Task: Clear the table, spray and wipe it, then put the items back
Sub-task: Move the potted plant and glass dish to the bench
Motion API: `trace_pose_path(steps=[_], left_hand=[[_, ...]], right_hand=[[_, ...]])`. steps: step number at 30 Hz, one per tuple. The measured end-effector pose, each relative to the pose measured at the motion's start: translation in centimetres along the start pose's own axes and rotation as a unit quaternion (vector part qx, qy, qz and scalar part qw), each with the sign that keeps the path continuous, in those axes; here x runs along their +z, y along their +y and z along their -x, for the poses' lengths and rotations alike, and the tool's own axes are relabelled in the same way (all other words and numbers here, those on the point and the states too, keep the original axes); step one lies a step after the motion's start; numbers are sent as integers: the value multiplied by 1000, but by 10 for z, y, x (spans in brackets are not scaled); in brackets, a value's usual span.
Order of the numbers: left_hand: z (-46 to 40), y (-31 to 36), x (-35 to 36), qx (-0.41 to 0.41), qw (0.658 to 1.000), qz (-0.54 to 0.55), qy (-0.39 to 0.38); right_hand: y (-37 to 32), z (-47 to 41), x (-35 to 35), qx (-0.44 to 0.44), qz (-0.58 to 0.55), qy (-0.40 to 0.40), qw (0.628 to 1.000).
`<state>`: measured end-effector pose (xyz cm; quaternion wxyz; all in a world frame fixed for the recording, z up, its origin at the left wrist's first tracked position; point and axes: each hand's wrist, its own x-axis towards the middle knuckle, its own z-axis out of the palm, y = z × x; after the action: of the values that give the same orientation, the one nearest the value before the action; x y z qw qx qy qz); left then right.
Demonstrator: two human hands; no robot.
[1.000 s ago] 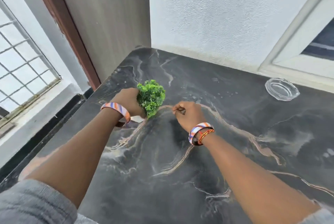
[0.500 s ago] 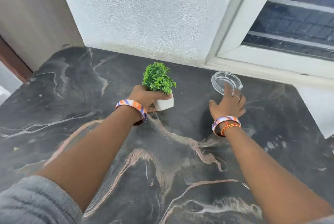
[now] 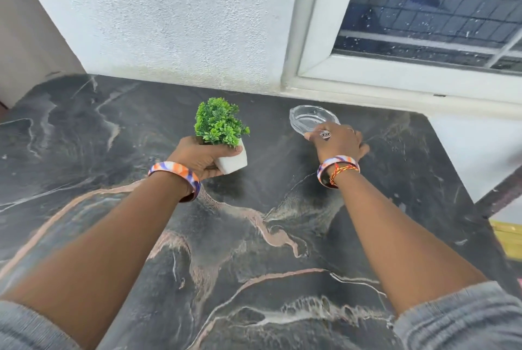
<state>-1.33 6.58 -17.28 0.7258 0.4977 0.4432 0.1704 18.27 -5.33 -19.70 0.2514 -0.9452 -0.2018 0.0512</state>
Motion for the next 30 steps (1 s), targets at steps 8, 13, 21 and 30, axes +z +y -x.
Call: trace_pose_path(steps=[8, 13, 21, 30], left_hand=[[32, -11, 9, 27, 998, 49, -22], [70, -16, 11, 51, 993, 102, -26], [153, -62, 9, -23, 960, 245, -135], [224, -105, 68, -97, 955, 212, -185]], right_hand=[[6, 79, -32, 7, -335, -70, 939], [22, 145, -45, 25, -476, -144, 867], [59, 257, -75, -17, -502, -173, 847], [125, 309, -120, 80, -533, -90, 838]])
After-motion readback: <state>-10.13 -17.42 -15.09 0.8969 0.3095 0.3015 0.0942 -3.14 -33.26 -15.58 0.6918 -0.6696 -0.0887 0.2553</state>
